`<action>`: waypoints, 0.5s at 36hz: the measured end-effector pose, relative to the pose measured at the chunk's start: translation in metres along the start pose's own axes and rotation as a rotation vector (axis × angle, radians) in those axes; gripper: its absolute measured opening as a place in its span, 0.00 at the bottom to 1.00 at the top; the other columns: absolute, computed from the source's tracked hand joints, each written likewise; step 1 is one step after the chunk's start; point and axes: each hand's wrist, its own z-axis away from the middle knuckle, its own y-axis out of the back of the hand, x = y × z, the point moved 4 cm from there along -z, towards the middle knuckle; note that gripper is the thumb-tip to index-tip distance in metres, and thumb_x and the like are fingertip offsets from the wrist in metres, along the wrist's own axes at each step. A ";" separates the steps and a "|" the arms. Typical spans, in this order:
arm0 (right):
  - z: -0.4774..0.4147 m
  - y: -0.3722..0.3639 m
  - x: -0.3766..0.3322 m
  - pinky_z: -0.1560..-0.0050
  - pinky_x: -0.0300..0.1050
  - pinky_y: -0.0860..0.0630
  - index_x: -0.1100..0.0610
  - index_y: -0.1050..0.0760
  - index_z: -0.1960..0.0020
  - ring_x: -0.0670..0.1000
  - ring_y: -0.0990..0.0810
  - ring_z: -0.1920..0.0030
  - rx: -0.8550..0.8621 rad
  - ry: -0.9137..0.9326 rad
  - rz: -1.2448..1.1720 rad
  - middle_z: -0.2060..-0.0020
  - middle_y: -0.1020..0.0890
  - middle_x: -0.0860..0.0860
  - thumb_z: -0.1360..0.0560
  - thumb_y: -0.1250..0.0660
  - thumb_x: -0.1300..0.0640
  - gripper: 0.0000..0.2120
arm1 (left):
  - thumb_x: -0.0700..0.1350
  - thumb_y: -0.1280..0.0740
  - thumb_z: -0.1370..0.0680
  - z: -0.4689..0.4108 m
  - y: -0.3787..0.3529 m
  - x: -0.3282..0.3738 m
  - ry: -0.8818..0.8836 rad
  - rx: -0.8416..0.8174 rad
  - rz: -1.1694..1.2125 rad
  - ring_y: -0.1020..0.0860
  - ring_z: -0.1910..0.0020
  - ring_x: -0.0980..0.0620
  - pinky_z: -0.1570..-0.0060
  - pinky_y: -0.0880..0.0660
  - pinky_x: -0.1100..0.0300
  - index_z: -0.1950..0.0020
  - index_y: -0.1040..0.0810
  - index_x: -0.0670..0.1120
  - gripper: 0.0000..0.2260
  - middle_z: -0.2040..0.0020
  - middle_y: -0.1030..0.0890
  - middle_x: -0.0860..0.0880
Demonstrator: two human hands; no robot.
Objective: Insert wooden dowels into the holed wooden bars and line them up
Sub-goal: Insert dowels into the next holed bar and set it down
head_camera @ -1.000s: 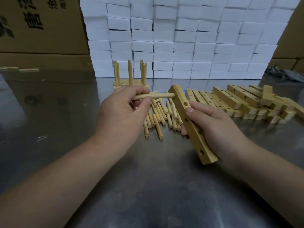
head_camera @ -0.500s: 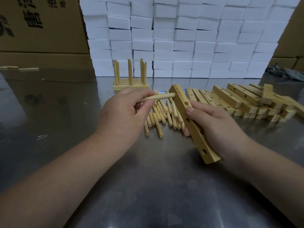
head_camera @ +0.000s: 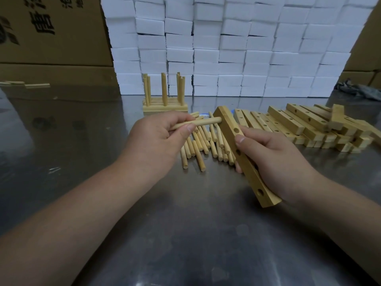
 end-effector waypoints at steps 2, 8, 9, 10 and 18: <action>0.000 0.000 0.001 0.70 0.29 0.29 0.34 0.21 0.60 0.39 0.25 0.73 -0.004 0.007 0.001 0.75 0.23 0.47 0.23 0.41 0.52 0.16 | 0.46 0.35 0.24 0.000 0.001 0.000 0.014 -0.012 0.008 0.27 0.65 0.66 0.70 0.33 0.76 0.57 0.24 0.62 0.09 0.66 0.23 0.57; 0.000 -0.002 0.004 0.68 0.28 0.30 0.27 0.24 0.60 0.39 0.23 0.70 -0.011 0.026 0.061 0.73 0.22 0.40 0.24 0.41 0.49 0.17 | 0.48 0.36 0.24 -0.002 0.000 0.000 0.063 -0.049 -0.003 0.30 0.72 0.66 0.76 0.36 0.75 0.62 0.25 0.62 0.10 0.72 0.26 0.62; 0.000 -0.002 0.004 0.68 0.28 0.30 0.26 0.24 0.60 0.38 0.23 0.70 -0.011 0.029 0.070 0.72 0.22 0.39 0.24 0.41 0.49 0.17 | 0.48 0.36 0.23 -0.002 0.000 -0.001 0.070 -0.053 -0.003 0.30 0.73 0.66 0.77 0.37 0.75 0.62 0.25 0.61 0.10 0.73 0.26 0.63; 0.000 -0.002 0.004 0.68 0.28 0.30 0.28 0.23 0.60 0.38 0.23 0.70 -0.011 0.030 0.072 0.72 0.22 0.39 0.24 0.41 0.50 0.17 | 0.47 0.36 0.23 -0.002 0.000 -0.001 0.076 -0.054 -0.003 0.30 0.74 0.66 0.77 0.37 0.75 0.62 0.25 0.61 0.10 0.74 0.27 0.63; -0.001 -0.006 0.009 0.69 0.25 0.32 0.44 0.22 0.52 0.37 0.25 0.72 -0.017 0.021 0.064 0.73 0.22 0.38 0.22 0.42 0.53 0.11 | 0.50 0.38 0.23 -0.004 0.001 -0.007 0.167 -0.044 0.010 0.32 0.79 0.64 0.81 0.40 0.74 0.64 0.24 0.57 0.11 0.80 0.30 0.60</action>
